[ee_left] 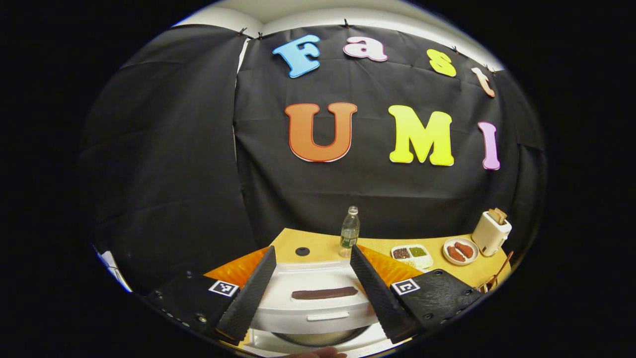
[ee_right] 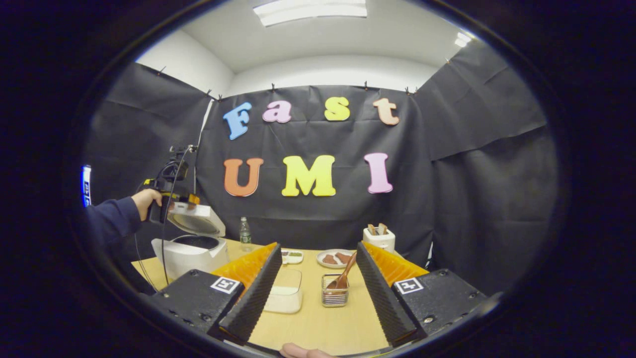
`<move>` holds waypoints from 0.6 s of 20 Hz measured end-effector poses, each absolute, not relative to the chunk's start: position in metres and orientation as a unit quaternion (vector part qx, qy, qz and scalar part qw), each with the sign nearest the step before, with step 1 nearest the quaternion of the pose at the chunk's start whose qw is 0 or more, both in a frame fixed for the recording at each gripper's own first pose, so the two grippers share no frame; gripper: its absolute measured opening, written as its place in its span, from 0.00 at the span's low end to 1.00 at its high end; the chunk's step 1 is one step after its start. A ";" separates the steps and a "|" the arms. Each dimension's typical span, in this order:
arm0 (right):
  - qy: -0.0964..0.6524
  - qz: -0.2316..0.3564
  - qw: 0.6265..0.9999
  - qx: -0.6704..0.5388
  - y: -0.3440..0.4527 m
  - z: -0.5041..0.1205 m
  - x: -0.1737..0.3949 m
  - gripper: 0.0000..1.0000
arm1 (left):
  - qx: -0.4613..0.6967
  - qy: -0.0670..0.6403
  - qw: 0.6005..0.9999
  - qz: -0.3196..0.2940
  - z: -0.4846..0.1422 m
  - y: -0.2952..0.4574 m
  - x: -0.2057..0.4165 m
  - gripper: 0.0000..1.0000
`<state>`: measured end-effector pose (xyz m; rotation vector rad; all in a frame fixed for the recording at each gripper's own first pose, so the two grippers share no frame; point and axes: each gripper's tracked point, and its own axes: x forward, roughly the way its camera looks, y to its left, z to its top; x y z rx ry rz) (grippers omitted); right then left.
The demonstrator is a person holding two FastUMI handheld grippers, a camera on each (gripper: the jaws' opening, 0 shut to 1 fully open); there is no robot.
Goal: Close the left gripper, press the button to open the rice cooker; take a wooden spoon from the chopstick holder with the right hand, scoop a spoonful of rice and pour it into the rice cooker, then put the wooden spoon back into the chopstick holder.
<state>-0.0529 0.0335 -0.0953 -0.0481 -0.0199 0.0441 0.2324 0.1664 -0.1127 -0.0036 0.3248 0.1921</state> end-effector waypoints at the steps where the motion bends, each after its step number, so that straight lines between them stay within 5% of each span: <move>1: -0.015 0.027 0.999 -0.026 0.039 -0.092 -0.059 0.99 | -0.001 0.171 0.981 0.090 -0.119 0.163 0.227 0.96; 12: 0.001 0.089 0.994 -0.057 0.108 -0.100 -0.089 1.00 | -0.018 0.219 0.974 0.046 -0.172 0.145 0.175 0.96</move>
